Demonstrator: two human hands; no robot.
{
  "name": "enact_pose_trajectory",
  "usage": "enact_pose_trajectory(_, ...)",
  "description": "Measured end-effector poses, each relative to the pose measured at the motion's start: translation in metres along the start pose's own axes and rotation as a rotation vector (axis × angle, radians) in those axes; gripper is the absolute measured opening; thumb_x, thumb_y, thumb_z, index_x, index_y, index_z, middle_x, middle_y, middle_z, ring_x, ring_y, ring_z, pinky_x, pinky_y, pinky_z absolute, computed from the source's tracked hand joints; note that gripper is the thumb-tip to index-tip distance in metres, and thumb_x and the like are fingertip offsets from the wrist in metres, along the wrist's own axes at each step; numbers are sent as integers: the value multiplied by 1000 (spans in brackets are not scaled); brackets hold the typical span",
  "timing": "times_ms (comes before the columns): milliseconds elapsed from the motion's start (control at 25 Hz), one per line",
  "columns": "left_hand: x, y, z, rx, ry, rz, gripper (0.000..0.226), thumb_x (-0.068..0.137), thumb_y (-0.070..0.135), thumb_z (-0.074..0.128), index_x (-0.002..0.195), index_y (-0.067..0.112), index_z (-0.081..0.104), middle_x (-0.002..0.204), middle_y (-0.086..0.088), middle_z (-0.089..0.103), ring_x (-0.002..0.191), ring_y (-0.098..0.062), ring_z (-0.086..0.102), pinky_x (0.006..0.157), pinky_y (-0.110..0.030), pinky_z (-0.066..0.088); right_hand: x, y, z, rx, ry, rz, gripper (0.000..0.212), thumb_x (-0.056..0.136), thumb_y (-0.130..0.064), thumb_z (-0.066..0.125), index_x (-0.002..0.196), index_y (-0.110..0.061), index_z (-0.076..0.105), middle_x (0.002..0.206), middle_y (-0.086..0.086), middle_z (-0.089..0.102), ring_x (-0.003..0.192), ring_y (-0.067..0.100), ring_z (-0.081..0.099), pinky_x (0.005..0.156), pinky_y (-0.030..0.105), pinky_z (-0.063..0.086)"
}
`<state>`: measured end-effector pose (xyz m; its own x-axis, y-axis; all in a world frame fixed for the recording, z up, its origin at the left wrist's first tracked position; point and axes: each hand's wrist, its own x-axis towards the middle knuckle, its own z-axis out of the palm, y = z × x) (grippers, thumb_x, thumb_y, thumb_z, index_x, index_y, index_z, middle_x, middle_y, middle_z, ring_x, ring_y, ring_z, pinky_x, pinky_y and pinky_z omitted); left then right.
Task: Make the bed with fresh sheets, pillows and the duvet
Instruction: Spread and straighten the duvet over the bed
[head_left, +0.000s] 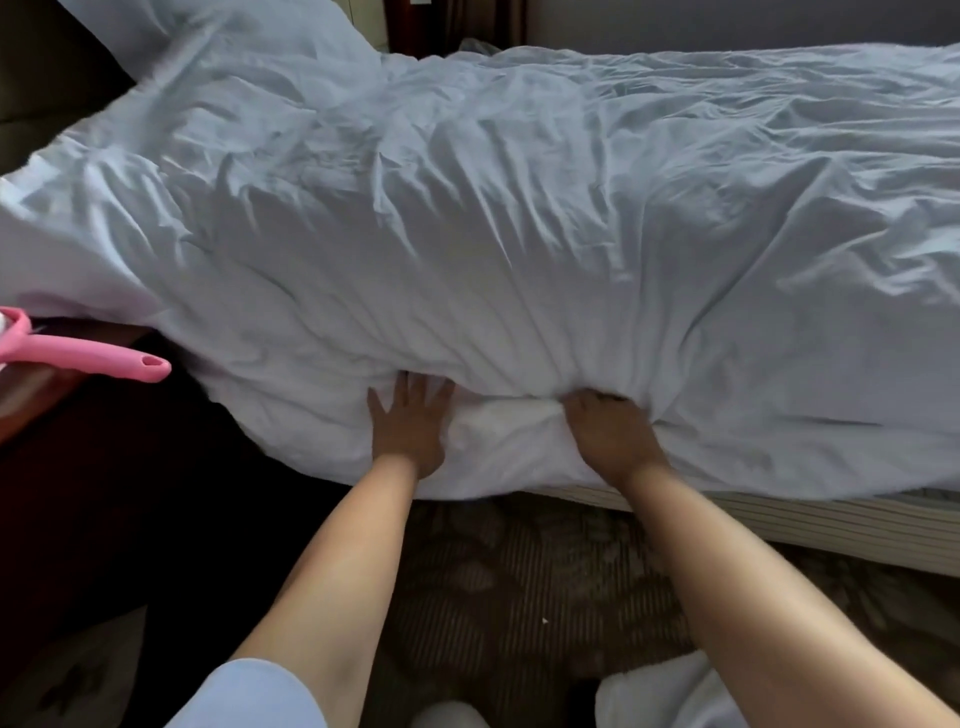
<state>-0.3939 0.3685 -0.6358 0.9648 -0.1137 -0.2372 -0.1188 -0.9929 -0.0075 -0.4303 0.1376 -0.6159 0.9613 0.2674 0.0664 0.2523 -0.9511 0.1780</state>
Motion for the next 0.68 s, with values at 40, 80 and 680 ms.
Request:
enact_pose_trajectory(40,3,5,1,-10,-17,35,82,95,42,45,148,36,-17,157,-2,-24,145,-30,-16,112,-64,3,0,4,-3,66,1,50,35,86,-2,33,92,0,67,80,20,67,64,31,66,52,32,49)
enact_pose_trajectory(80,5,8,3,-15,-120,64,84,94,39,48,147,39,-17,156,0,-26,145,-31,-16,112,-64,4,1,5,2,128,-54,94,35,94,-7,33,107,-2,65,100,20,67,85,31,67,67,35,52)
enact_pose_trajectory(680,-76,170,-24,-46,-60,546,73,94,14,45,153,30,4,160,1,4,142,-26,20,115,-40,26,-140,80,-53,184,-206,511,55,93,-14,42,146,-20,29,148,6,35,131,26,37,103,35,35)
